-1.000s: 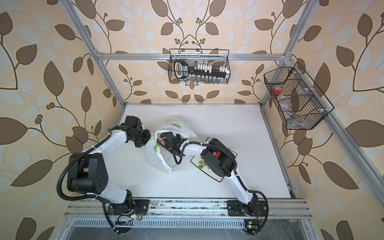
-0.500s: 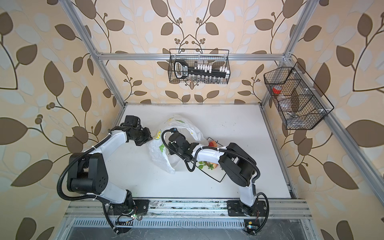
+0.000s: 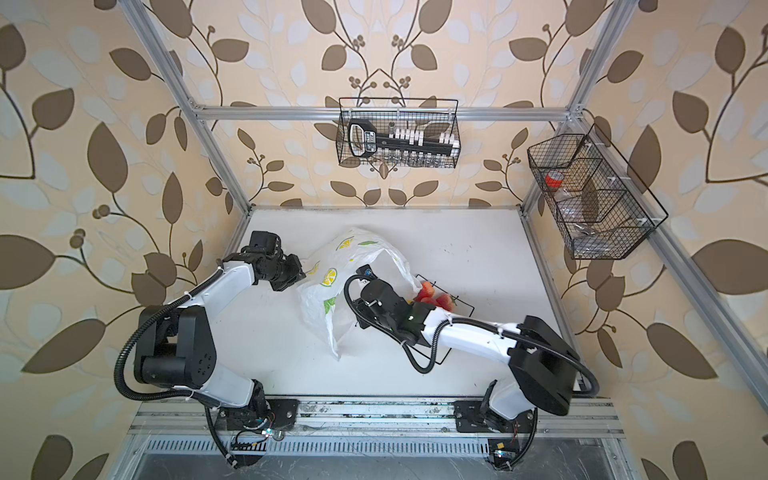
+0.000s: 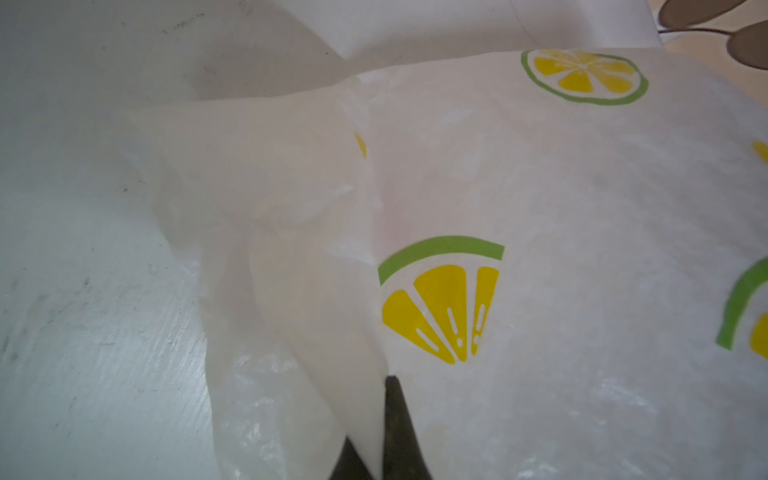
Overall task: Take the fake fruits out of the plastic bag
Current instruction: 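Carry the cherry to the tray and open the right gripper, then reach the right gripper back into the bag toward the remaining cherry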
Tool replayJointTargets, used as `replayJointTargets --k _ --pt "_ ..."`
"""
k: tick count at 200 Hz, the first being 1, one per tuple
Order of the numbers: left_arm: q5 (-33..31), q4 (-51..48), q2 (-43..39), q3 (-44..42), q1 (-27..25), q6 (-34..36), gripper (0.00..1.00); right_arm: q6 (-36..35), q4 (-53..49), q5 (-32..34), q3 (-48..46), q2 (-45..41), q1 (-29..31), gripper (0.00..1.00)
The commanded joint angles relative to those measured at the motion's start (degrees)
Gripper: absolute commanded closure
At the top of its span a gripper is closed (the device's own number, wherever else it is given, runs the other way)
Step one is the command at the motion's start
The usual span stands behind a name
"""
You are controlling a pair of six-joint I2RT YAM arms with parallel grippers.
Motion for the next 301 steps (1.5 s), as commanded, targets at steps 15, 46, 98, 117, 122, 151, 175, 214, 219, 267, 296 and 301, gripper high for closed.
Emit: replayJointTargets --k 15,46,98,117,122,151,175,214,219,267,296,301 --pt "0.43 0.40 -1.39 -0.76 0.42 0.30 1.00 3.90 -7.86 0.65 -8.53 -10.80 0.70 0.66" --pt "0.05 0.13 -1.85 -0.75 0.36 0.44 1.00 9.15 -12.39 5.17 -14.30 -21.56 -2.02 0.65" --pt "0.95 0.54 -1.61 -0.61 0.57 0.16 1.00 12.14 -12.15 4.73 -20.49 -27.92 -18.63 0.65" --pt "1.50 0.86 -1.42 -0.79 0.57 0.04 1.00 11.69 -8.45 2.61 -22.59 -26.07 -23.50 0.61" --pt "1.59 0.97 -1.27 -0.88 0.59 -0.02 1.00 11.53 -7.43 1.77 -22.97 -25.30 -24.26 0.61" --pt "1.78 0.74 -1.29 -0.63 0.53 0.20 1.00 10.97 -4.30 0.89 -24.05 -21.25 -26.36 0.60" --pt "1.69 0.40 -1.25 -0.27 0.56 0.43 1.00 10.61 -1.68 1.03 -24.92 -19.36 -27.23 0.57" --pt "1.88 0.16 -1.14 -0.08 0.57 0.48 1.00 9.90 -0.99 0.63 -24.44 -17.19 -28.12 0.42" --pt "1.90 0.04 -1.12 -0.01 0.60 0.52 1.00 9.90 -1.16 0.49 -24.39 -17.57 -28.13 0.41" --pt "2.09 -0.27 -1.21 0.35 0.58 0.91 1.00 9.67 -7.55 -0.79 -23.21 -29.05 -28.04 0.42" --pt "2.48 -0.30 -1.12 0.34 0.57 0.93 1.00 8.96 -8.41 -4.34 -23.58 -37.68 -26.43 0.50" --pt "2.48 -0.30 -1.19 0.29 0.58 0.94 1.00 8.69 -7.79 -5.26 -23.77 -38.80 -25.73 0.52"
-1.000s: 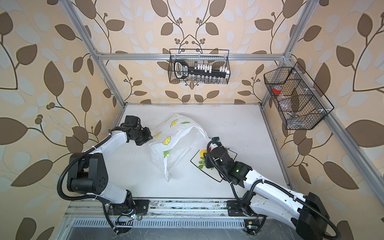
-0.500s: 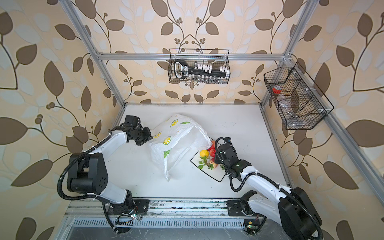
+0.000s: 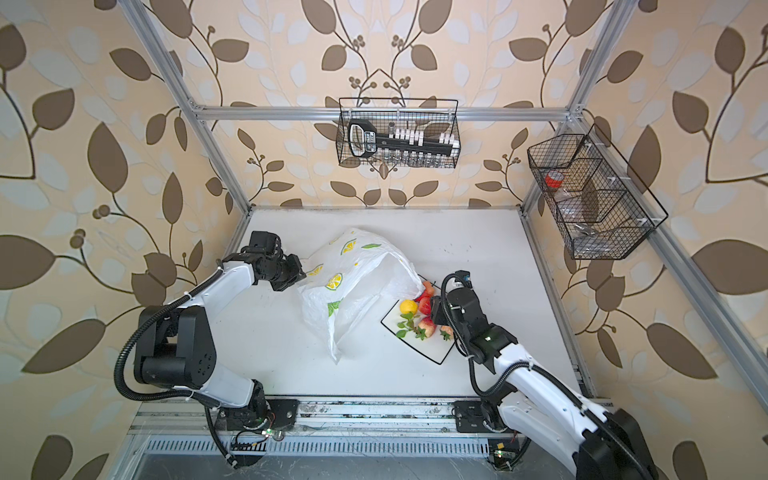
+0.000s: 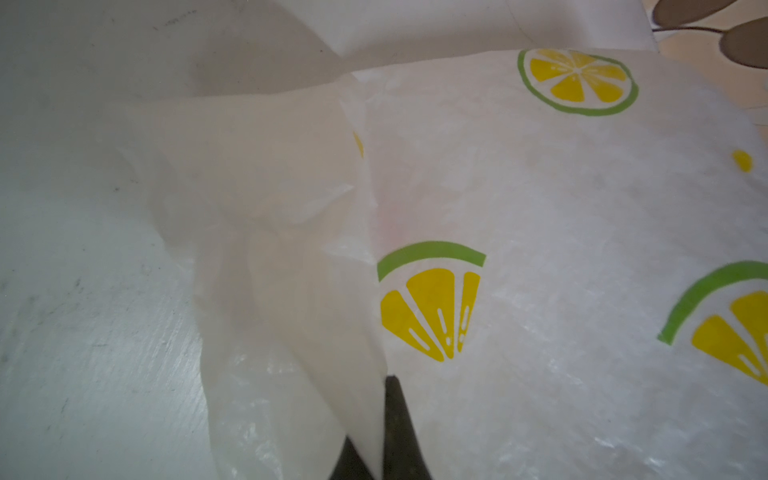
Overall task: Take the fake fruits out of the plastic bag
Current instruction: 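Reach the right gripper back into the bag toward the remaining cherry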
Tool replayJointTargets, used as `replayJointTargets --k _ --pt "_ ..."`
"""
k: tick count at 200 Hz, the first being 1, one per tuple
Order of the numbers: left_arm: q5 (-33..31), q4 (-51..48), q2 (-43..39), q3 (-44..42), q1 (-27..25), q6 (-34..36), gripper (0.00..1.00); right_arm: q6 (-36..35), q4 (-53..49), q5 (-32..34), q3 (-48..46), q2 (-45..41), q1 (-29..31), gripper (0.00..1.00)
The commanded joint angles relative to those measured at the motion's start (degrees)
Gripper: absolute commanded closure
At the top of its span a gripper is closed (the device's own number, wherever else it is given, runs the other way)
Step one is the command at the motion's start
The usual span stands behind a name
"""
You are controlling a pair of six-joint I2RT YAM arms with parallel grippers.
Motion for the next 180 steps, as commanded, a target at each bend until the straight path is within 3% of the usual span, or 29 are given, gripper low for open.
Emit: replayJointTargets --k 1,32,73,121,180 --pt "1.55 -0.34 -1.20 0.34 0.55 0.88 1.00 -1.01 -1.28 -4.13 0.20 -4.70 1.89 0.52" --pt "2.42 -0.46 -0.86 0.29 0.57 0.98 1.00 -2.39 7.38 -6.83 -1.84 -5.51 10.19 0.57" --pt "3.01 -0.90 -0.83 0.55 0.53 1.33 1.00 -2.21 19.74 -4.70 0.25 7.47 22.05 0.57" --pt "4.37 0.70 -0.79 -0.51 0.59 0.81 1.00 0.29 32.23 -3.85 10.99 31.13 24.90 0.59" --pt "4.36 -0.22 -0.77 0.02 0.59 1.25 1.00 -0.49 35.28 -2.19 25.80 53.11 25.08 0.58"
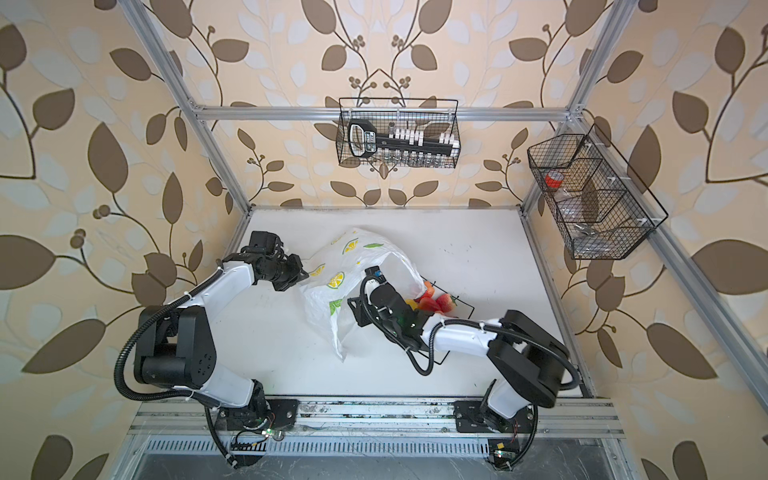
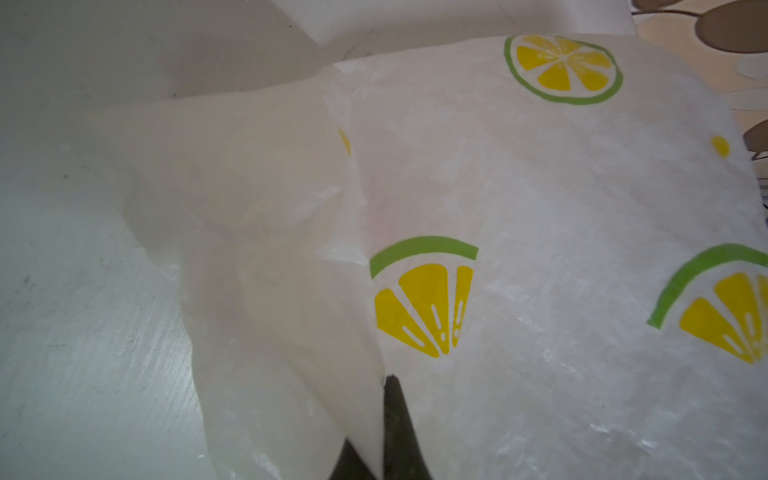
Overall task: Take the fake fruits out of the plastic bag
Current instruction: 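Reach the right gripper back into the bag toward the remaining cherry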
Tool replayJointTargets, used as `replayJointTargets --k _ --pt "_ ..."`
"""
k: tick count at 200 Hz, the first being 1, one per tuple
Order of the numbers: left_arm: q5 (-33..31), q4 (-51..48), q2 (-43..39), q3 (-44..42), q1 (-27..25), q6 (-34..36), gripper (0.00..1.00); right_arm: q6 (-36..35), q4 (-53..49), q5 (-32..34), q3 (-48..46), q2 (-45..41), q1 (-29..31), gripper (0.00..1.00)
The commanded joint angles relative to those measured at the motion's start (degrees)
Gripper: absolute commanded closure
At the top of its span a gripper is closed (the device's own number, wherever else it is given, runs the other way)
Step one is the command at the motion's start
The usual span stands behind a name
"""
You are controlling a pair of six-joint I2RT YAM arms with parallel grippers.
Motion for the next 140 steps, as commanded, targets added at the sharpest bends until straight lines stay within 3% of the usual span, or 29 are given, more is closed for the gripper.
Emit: replayJointTargets --k 1,62,140 --pt "1.06 -0.27 -0.80 0.02 0.56 1.07 1.00 0.10 2.90 1.17 4.57 6.05 0.30 0.58" --pt "1.28 -1.16 -0.87 -0.40 0.49 1.07 1.00 0.56 4.16 0.92 15.79 18.55 0.84 0.46" --pt "1.27 -1.19 -0.98 -2.27 -1.08 1.01 1.00 -4.49 -0.82 1.96 32.02 32.48 2.46 0.26"
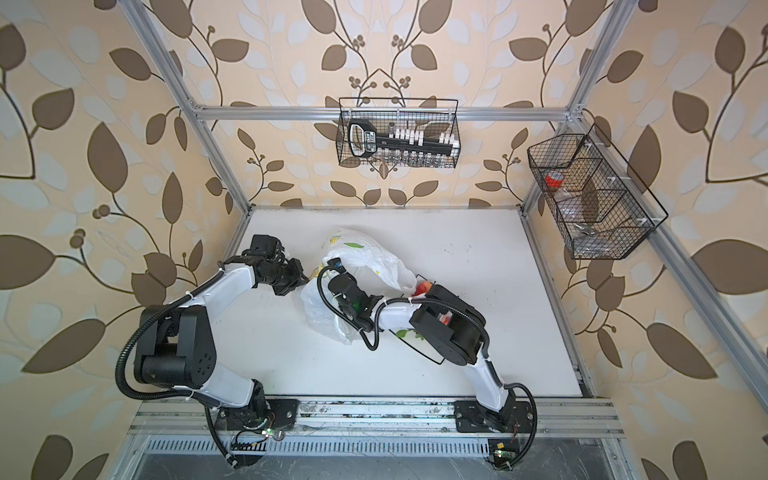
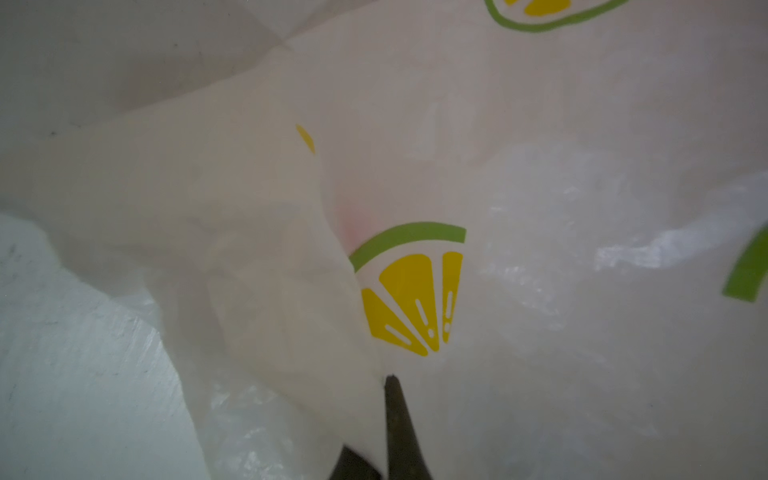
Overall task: Take the fake fruits out of the plastic bag
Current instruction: 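Reach the right gripper back into the bag toward the remaining cherry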
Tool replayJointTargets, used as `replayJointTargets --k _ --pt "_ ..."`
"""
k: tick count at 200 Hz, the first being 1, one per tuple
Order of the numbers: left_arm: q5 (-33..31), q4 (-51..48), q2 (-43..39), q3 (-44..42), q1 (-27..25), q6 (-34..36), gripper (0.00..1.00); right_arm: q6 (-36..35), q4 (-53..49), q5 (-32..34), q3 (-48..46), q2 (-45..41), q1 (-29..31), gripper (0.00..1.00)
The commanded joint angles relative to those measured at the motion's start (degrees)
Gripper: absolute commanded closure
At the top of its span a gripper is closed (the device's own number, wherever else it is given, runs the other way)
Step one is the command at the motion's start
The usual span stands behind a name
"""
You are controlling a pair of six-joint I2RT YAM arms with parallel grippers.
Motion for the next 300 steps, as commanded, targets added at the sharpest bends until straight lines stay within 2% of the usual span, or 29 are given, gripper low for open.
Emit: replayJointTargets --k 1,77,97,118,164,183,300 --pt "0.95 -0.47 -0.97 -0.21 -0.88 0.93 1.00 -2.64 -2.52 0.96 5.17 4.36 0.75 0.26" --pt "1.13 -0.47 -0.97 -0.21 -1.07 1.04 1.00 -8.25 -12.95 2.46 21.77 17.40 2.43 0.22" --pt "1.09 -0.62 -1.06 -0.08 -1.05 1.15 1.00 -8.24 -15.27 3.58 23.70 19.32 2.49 0.24" --pt "0.89 -0.86 -1.16 0.13 -1.09 1.27 1.00 -8.31 -16.13 4.85 23.98 19.76 2.48 0.32" --pt "-0.30 -1.42 -1.54 0.63 -1.05 1.59 1.00 -9.16 -14.28 7.21 20.66 15.77 2.52 0.55" --pt "-0.93 -1.90 -1.72 1.01 -0.93 1.74 1.00 -9.61 -13.13 8.01 18.55 12.90 2.48 0.61" --pt "-2.96 -2.53 -2.69 2.86 0.70 1.87 1.00 -5.55 -5.71 8.84 -3.25 -5.54 2.48 0.66"
